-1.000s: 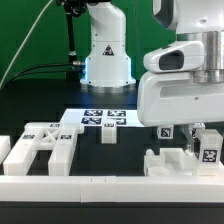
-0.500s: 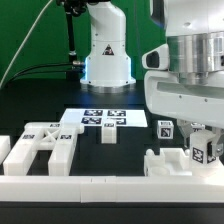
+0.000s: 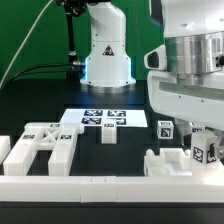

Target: Assemble chair

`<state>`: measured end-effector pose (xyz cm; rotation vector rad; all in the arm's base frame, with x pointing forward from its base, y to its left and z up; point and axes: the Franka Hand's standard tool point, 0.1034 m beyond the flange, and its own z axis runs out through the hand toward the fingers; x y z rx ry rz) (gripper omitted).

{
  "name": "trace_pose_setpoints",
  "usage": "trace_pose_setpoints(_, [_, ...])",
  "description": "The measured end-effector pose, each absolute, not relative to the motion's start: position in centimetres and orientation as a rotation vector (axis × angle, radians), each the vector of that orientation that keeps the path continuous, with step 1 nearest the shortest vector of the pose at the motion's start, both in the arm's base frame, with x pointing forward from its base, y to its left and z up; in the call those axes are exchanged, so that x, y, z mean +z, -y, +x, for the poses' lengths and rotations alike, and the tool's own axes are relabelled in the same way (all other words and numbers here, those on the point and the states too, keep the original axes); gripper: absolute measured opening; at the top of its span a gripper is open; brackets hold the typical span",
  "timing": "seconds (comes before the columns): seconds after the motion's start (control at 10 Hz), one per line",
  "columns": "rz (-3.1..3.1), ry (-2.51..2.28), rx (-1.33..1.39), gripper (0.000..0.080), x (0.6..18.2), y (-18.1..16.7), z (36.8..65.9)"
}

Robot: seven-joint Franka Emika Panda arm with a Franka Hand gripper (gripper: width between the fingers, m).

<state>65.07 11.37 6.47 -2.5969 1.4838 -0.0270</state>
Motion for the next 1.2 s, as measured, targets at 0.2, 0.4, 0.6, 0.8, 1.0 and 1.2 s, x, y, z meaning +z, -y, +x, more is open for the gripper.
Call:
trace_pose_setpoints(0.2, [-2.869,-0.916,-0.019,0.0612,6.4,-11.6,64.7])
trace_pose_setpoints(0.4, [-2.954,-0.602,-0.012,0.0647,6.5,-13.1,64.0])
trace_pose_setpoints(0.6, [-2.989,-0.419,-0.023,0.0649,6.4,-12.7,64.1])
trace_pose_setpoints(0.8, [-3.055,-0.041,-0.058,0.0649,6.5,-12.4,64.3])
trace_pose_setpoints(1.0, [-3.04,0.44,-0.097,0.0649,6.3,-11.1,64.7])
trace_pose_setpoints(1.2, [-3.049,0.36,-0.094,0.0649,6.3,-11.3,64.7])
